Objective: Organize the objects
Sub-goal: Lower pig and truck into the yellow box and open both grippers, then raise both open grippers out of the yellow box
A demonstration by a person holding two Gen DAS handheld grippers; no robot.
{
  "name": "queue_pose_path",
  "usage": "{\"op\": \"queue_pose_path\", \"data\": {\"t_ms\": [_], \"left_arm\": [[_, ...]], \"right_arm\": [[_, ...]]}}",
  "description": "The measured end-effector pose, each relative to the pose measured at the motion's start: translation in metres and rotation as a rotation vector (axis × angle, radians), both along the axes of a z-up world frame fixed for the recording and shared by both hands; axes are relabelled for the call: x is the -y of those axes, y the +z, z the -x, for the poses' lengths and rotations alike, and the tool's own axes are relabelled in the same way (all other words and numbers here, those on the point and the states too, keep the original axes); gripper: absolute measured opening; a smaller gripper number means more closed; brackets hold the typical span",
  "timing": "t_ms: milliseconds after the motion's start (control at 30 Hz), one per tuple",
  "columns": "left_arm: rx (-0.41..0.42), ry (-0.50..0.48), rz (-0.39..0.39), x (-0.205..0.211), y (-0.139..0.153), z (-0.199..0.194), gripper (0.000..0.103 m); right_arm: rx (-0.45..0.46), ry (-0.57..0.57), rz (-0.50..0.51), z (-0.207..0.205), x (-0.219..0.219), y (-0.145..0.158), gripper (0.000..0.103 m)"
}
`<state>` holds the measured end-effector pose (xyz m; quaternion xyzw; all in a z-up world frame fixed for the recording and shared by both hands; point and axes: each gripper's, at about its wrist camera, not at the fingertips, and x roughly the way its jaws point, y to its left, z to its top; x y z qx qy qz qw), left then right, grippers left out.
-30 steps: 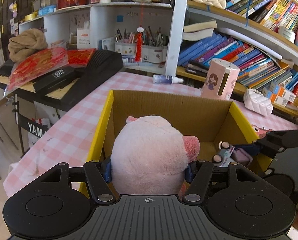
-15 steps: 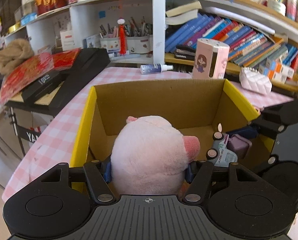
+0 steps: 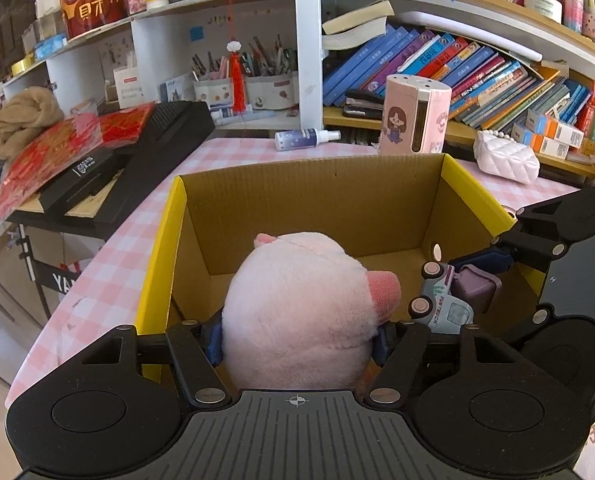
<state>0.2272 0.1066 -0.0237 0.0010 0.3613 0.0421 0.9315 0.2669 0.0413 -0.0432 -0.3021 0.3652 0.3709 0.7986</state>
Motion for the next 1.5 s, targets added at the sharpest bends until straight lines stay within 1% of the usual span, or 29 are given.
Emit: {"op": "queue_pose_path", "data": {"t_ms": [233, 367, 500, 567, 600, 700, 833, 900, 1000, 1067, 1200, 1267, 1367, 1500], "left_arm": [[0.016, 0.01, 0.025, -0.004, 0.003, 0.005, 0.069], [0.076, 0.006, 0.031, -0.005, 0.013, 0.015, 0.082], [0.123, -0.007, 0.034, -0.004, 0.025, 0.024, 0.082], [0.141, -0.009, 0.03, -0.003, 0.03, 0.029, 0.082], [0.15, -0.008, 0.029, -0.003, 0.033, 0.032, 0.082], [0.177, 0.005, 0.032, -0.005, 0.043, 0.041, 0.082], [0.223, 0.042, 0.045, -0.01, 0.056, 0.057, 0.084], [0.239, 0.06, 0.053, -0.013, 0.061, 0.064, 0.085], [0.258, 0.095, 0.057, -0.017, 0.066, 0.078, 0.087], [0.267, 0.125, 0.062, -0.02, 0.068, 0.088, 0.089], [0.275, 0.174, 0.069, -0.027, 0.068, 0.109, 0.091], [0.275, 0.187, 0.074, -0.03, 0.068, 0.118, 0.091], [0.276, 0.196, 0.082, -0.033, 0.066, 0.133, 0.091], [0.268, 0.202, 0.086, -0.035, 0.063, 0.151, 0.091]], "right_arm": [[0.001, -0.006, -0.002, 0.0, 0.0, 0.001, 0.068], [-0.006, -0.013, -0.023, 0.0, 0.002, 0.003, 0.069], [0.008, -0.039, -0.051, 0.0, 0.004, 0.005, 0.071], [0.022, -0.049, -0.069, 0.002, 0.006, 0.007, 0.074], [0.022, -0.057, -0.08, 0.003, 0.007, 0.008, 0.075], [0.019, -0.076, -0.115, 0.009, 0.011, 0.013, 0.075], [0.063, -0.106, -0.166, 0.024, 0.018, 0.026, 0.077], [0.082, -0.13, -0.206, 0.033, 0.024, 0.034, 0.078], [0.133, -0.174, -0.266, 0.049, 0.034, 0.047, 0.08], [0.178, -0.215, -0.31, 0.061, 0.042, 0.055, 0.087], [0.256, -0.306, -0.39, 0.084, 0.056, 0.065, 0.092], [0.288, -0.35, -0.427, 0.096, 0.063, 0.068, 0.098], [0.313, -0.408, -0.46, 0.11, 0.071, 0.07, 0.1], [0.31, -0.487, -0.474, 0.126, 0.079, 0.068, 0.1]]}}
